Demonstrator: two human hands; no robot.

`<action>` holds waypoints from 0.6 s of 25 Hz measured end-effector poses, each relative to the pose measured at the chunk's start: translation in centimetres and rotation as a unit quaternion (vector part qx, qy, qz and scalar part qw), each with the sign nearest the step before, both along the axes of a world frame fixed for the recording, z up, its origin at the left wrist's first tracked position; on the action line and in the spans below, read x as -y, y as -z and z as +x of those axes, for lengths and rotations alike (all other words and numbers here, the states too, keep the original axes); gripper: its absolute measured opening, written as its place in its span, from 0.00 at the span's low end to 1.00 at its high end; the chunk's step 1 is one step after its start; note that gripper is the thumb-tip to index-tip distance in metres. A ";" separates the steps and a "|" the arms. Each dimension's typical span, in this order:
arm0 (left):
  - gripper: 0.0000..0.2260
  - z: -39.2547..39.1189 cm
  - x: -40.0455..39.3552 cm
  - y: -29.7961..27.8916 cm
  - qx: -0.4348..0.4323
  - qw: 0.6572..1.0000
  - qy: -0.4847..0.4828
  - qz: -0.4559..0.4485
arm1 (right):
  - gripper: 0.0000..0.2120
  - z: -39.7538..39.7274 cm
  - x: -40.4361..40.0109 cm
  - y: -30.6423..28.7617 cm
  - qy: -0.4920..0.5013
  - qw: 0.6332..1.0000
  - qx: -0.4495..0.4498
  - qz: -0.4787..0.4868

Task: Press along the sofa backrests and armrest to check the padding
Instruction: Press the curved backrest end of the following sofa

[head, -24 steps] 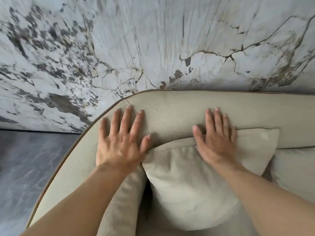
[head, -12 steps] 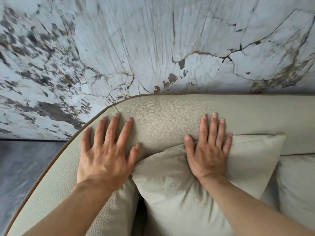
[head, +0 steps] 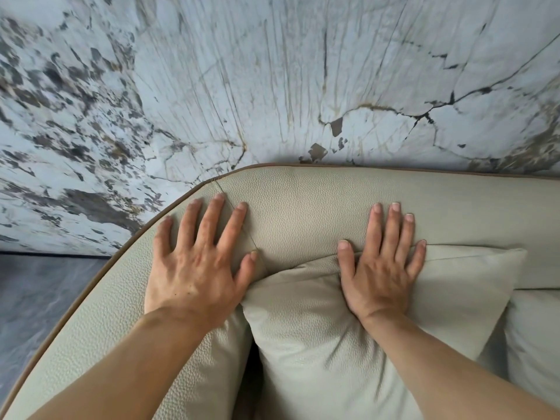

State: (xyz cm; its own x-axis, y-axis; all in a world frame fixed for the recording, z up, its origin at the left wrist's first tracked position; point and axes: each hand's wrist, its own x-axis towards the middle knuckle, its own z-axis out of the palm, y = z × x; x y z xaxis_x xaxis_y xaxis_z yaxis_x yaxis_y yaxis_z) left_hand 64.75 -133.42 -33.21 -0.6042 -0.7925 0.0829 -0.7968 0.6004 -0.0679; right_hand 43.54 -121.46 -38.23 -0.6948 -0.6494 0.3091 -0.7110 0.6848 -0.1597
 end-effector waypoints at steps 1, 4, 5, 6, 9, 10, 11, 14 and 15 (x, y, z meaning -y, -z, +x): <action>0.30 -0.4 0.5 0.0 0.000 1.000 0.001 0.000 | 0.36 -0.3 0.5 0.1 0.002 1.000 0.000 -0.003; 0.30 -1.2 2.2 0.1 0.000 1.000 0.008 0.001 | 0.36 -1.0 1.9 0.5 0.008 1.000 -0.003 -0.017; 0.30 -1.4 2.6 0.1 -0.001 1.000 0.011 0.002 | 0.36 -1.2 2.3 0.6 0.010 1.000 -0.004 -0.023; 0.30 -1.5 2.9 0.2 -0.001 1.000 0.013 0.002 | 0.36 -1.4 2.5 0.7 0.013 1.000 -0.004 -0.028; 0.30 -1.7 3.2 0.2 -0.005 1.000 0.020 0.011 | 0.36 -1.4 2.9 1.0 0.020 0.999 0.001 -0.041; 0.30 -1.7 3.3 0.1 -0.007 1.000 0.021 0.013 | 0.36 -1.4 3.1 1.0 0.021 0.999 0.005 -0.043; 0.30 -1.7 3.5 0.1 -0.007 1.000 0.021 0.013 | 0.36 -1.3 3.3 0.9 0.022 0.999 0.008 -0.044; 0.30 -1.6 3.6 0.3 -0.009 1.000 0.020 0.004 | 0.36 -1.1 3.3 0.7 0.026 0.999 0.009 -0.038; 0.30 -1.8 3.6 0.3 -0.009 1.000 0.020 0.002 | 0.36 -1.2 3.1 0.5 0.024 0.999 0.013 -0.031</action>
